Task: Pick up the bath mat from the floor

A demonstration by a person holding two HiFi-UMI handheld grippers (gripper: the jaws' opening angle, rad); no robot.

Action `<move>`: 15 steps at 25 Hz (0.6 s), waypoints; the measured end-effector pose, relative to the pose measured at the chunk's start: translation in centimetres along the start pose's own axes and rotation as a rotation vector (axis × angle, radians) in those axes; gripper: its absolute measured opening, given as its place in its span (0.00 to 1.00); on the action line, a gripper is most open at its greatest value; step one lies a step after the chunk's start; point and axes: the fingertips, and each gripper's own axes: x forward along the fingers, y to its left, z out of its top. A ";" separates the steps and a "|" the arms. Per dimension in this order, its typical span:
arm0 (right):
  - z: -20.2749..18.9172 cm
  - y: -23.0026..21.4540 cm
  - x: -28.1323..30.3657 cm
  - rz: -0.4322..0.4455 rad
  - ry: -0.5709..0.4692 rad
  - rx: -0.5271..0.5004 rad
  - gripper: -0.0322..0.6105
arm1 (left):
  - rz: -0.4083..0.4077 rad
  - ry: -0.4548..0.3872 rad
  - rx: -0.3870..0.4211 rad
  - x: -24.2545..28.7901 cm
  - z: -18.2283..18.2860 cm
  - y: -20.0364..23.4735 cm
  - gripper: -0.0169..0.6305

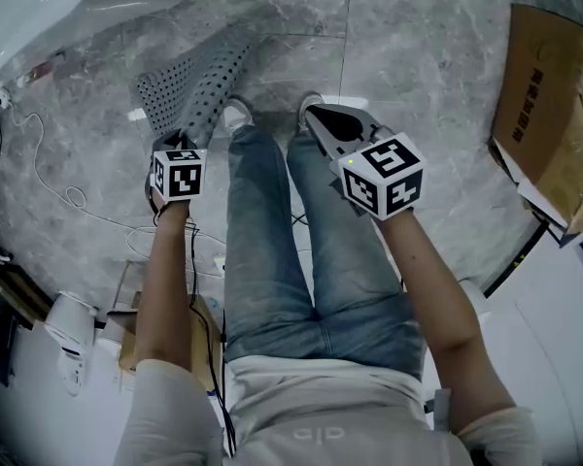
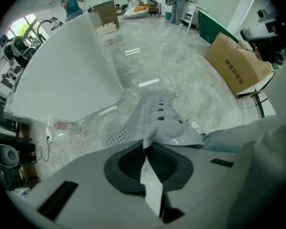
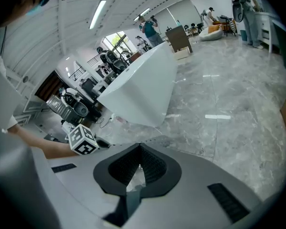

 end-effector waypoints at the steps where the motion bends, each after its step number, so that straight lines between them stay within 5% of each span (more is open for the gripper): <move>1: 0.2 0.2 -0.5 -0.002 -0.004 0.003 0.09 | 0.003 -0.010 0.002 -0.9 0.2 0.1 0.07; 15: 4.6 3.5 -6.8 -0.040 -0.031 -0.053 0.09 | -0.012 -0.156 -0.098 -12.4 3.9 1.9 0.07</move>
